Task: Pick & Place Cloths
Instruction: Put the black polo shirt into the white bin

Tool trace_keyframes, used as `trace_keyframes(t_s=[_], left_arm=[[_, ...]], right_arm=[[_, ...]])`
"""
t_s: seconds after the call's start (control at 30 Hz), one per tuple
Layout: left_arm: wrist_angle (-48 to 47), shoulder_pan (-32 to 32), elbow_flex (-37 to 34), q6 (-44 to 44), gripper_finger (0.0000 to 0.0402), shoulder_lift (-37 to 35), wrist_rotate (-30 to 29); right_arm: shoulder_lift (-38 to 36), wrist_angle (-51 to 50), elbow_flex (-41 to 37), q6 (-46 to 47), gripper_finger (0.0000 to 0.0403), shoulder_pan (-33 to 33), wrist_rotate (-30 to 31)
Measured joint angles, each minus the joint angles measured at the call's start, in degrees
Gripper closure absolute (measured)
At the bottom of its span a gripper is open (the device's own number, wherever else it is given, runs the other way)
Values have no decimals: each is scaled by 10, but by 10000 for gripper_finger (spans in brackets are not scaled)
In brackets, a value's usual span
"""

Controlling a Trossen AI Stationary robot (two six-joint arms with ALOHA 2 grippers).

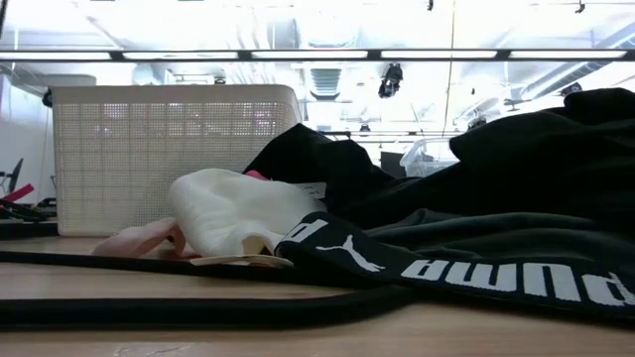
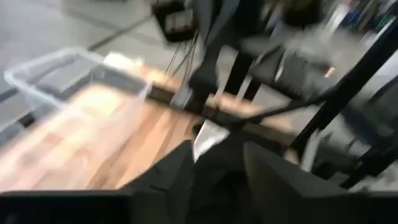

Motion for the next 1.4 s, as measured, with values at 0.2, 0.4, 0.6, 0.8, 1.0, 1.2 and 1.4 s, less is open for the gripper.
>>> trace_keyframes(t_s=[0.2,0.4,0.6,0.8,1.0,1.2,1.4], left_arm=[[-6,15,17,8,147,86,17],[-3,25,-5,1,113,137,95],[-9,23,-32,22,114,175,111],[17,26,-28,22,115,215,94],[2,27,-36,12,115,272,89],[4,27,-41,-32,115,309,101],[14,30,-38,-34,115,331,93]], right_arm=[[-80,95,-73,-72,394,20,-2],[-133,96,-123,-40,394,20,0],[-147,99,-137,-35,394,20,0],[-142,105,-137,-35,394,20,0],[-132,125,-137,-35,394,20,0],[-123,125,-137,-35,394,20,0],[-117,127,-137,-34,394,20,-1]])
